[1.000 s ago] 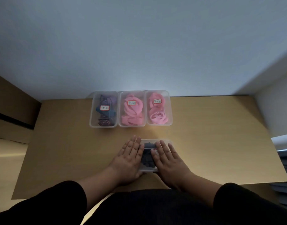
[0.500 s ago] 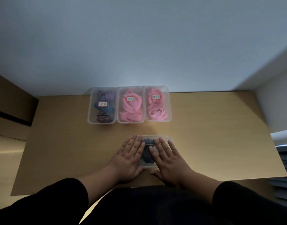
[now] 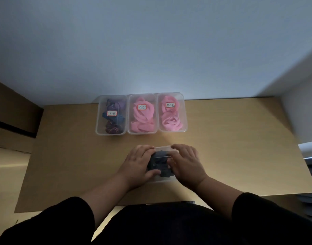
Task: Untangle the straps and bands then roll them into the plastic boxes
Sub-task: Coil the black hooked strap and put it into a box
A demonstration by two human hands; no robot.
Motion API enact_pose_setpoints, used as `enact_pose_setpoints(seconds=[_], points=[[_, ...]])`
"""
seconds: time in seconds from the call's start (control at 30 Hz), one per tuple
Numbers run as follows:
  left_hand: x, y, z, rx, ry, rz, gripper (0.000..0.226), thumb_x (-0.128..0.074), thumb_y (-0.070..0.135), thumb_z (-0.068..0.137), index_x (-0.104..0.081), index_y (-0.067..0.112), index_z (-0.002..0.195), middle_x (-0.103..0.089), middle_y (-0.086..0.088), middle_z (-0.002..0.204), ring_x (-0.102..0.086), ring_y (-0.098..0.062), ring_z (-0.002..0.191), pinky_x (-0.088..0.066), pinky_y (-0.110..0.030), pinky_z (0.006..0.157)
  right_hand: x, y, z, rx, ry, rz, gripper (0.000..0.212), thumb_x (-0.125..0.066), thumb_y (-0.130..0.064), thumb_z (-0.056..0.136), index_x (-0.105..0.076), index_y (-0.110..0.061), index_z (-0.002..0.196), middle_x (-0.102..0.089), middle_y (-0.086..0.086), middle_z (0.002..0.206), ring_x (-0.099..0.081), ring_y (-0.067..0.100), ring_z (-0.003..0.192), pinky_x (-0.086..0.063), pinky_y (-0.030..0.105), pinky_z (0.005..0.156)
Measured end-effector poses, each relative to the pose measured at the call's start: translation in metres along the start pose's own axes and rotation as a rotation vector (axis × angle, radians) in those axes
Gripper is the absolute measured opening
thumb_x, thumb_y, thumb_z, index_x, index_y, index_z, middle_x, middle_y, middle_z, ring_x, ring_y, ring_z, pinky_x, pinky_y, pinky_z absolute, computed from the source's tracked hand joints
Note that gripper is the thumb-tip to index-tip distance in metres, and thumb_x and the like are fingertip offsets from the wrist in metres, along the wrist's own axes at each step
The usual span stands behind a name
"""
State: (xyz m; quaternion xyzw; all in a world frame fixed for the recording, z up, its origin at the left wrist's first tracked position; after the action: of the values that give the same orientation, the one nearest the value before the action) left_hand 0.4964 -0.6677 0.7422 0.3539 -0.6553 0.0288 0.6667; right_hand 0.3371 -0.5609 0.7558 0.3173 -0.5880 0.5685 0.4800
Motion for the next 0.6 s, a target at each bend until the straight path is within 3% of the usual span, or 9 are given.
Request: enact_pose_setpoints(seconds=[0.07, 0.17, 0.3, 0.37, 0.43, 0.5, 0.6], points=[[0.002, 0.000, 0.003, 0.033, -0.017, -0.002, 0.081, -0.044, 0.067, 0.080, -0.046, 0.017, 0.144, -0.042, -0.002, 0.145, -0.034, -0.024, 0.134, -0.034, -0.047, 0.114, -0.001, 0.011, 0.010, -0.174, -0.043, 0.003, 0.037, -0.049, -0.038, 0.095, -0.062, -0.020, 0.124, -0.058, 0.005, 0.133, -0.050, 0.028, 0.122, -0.041, 0.048, 0.104], [0.003, 0.006, 0.007, 0.096, -0.080, -0.034, 0.087, -0.044, 0.067, 0.080, -0.035, 0.016, 0.151, -0.034, -0.002, 0.151, -0.027, -0.023, 0.138, -0.024, -0.042, 0.120, -0.005, 0.029, 0.018, -0.480, -0.127, 0.332, 0.034, -0.055, -0.024, 0.099, -0.060, -0.012, 0.131, -0.061, 0.007, 0.126, -0.053, 0.026, 0.120, -0.039, 0.037, 0.101], [0.008, 0.006, 0.011, 0.280, -0.072, -0.203, 0.077, -0.068, 0.045, 0.086, -0.035, 0.019, 0.150, -0.036, 0.000, 0.144, -0.028, -0.022, 0.133, -0.025, -0.037, 0.115, -0.005, 0.037, 0.022, -0.730, -0.134, 0.515, 0.017, -0.056, -0.027, 0.099, -0.065, -0.013, 0.100, -0.066, 0.002, 0.094, -0.060, 0.023, 0.090, -0.041, 0.031, 0.072], [0.010, -0.003, 0.011, 0.427, 0.024, -0.347, 0.051, -0.064, 0.036, 0.091, -0.052, 0.018, 0.137, -0.048, -0.001, 0.131, -0.042, -0.022, 0.125, -0.036, -0.037, 0.108, -0.006, 0.037, 0.024, -0.766, -0.171, 0.577, 0.016, -0.056, -0.027, 0.099, -0.062, -0.013, 0.092, -0.063, 0.001, 0.085, -0.058, 0.021, 0.081, -0.039, 0.031, 0.067], [0.009, -0.015, 0.012, 0.617, 0.088, -0.505, 0.019, -0.058, 0.032, 0.096, -0.065, 0.019, 0.108, -0.060, -0.002, 0.112, -0.058, -0.022, 0.105, -0.048, -0.035, 0.092, -0.007, 0.038, 0.026, -0.797, -0.182, 0.611, 0.016, -0.057, -0.025, 0.098, -0.061, -0.012, 0.089, -0.061, 0.001, 0.081, -0.055, 0.020, 0.078, -0.039, 0.031, 0.067], [0.004, -0.022, 0.014, 0.728, 0.076, -0.616, 0.018, -0.058, 0.034, 0.096, -0.064, 0.018, 0.089, -0.066, -0.003, 0.093, -0.063, -0.022, 0.088, -0.051, -0.036, 0.079, -0.010, 0.038, 0.027, -0.827, -0.197, 0.634, 0.016, -0.056, -0.024, 0.099, -0.059, -0.013, 0.088, -0.060, 0.002, 0.080, -0.054, 0.021, 0.076, -0.041, 0.032, 0.068], [-0.001, -0.022, 0.016, 0.808, 0.095, -0.784, 0.021, -0.059, 0.032, 0.096, -0.063, 0.013, 0.088, -0.068, -0.007, 0.087, -0.062, -0.023, 0.081, -0.052, -0.038, 0.076, -0.016, 0.037, 0.029, -0.873, -0.198, 0.664, 0.021, -0.053, -0.025, 0.099, -0.054, -0.018, 0.079, -0.056, 0.002, 0.075, -0.052, 0.021, 0.071, -0.042, 0.034, 0.065]])
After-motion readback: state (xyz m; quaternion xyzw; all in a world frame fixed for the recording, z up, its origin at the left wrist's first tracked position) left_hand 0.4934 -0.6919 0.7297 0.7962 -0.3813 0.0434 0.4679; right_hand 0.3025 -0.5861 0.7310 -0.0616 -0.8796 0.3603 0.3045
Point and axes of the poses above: each hand's wrist, its own z-axis towards the middle knuckle, its own x-axis out of the back of the hand, y = z × x, the point moved 5 cm from there along z, towards the middle knuckle
